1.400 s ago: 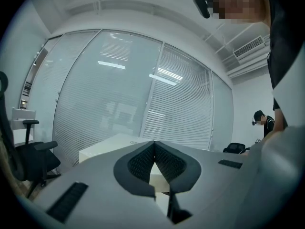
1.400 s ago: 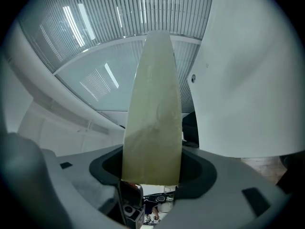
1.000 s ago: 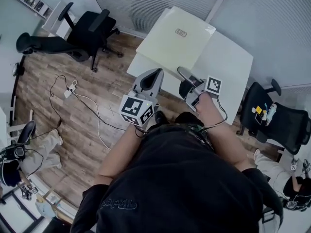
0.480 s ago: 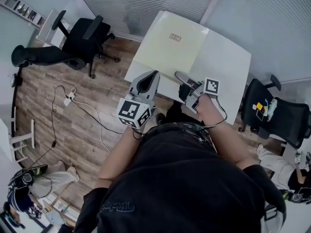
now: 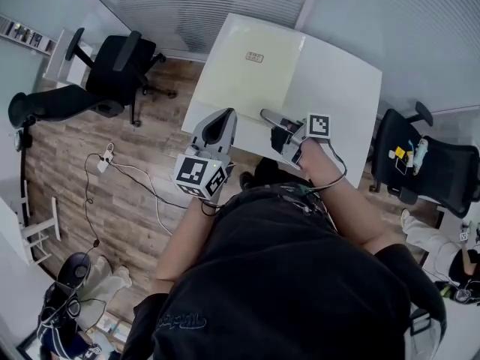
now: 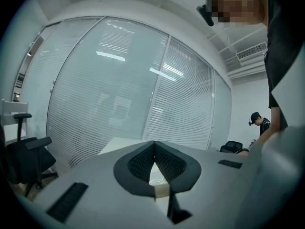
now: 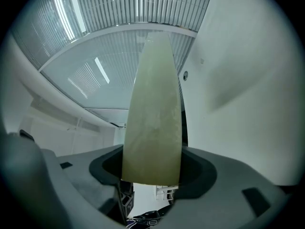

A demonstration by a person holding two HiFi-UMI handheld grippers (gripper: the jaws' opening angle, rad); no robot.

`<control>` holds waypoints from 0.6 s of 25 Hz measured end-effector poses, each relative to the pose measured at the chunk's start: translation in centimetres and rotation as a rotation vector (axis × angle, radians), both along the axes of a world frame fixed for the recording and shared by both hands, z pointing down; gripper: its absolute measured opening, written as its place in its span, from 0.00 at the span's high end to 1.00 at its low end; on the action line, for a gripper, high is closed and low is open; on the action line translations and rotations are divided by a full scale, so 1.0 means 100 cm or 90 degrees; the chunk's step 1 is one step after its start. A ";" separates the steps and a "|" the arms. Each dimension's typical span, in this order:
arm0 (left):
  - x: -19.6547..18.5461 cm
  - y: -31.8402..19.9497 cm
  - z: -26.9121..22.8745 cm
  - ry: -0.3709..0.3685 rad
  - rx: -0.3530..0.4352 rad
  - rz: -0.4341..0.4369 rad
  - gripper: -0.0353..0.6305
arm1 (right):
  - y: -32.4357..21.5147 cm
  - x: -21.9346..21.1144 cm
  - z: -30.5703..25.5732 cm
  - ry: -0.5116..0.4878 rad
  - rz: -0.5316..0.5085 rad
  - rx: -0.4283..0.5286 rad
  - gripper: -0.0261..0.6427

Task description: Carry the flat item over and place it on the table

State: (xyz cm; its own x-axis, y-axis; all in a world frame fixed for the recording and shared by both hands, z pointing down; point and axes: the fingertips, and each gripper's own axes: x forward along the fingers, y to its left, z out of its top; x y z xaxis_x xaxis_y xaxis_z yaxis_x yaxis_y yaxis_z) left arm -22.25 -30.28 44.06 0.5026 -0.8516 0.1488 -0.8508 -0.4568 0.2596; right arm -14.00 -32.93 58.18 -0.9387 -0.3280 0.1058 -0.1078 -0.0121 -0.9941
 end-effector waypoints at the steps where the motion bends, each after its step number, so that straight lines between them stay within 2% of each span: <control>1: 0.001 -0.003 0.002 -0.001 -0.004 0.000 0.93 | -0.002 0.001 0.003 0.002 -0.002 -0.004 0.53; 15: 0.024 -0.042 0.033 -0.006 -0.059 -0.003 0.93 | -0.028 0.027 0.058 0.039 -0.032 -0.055 0.52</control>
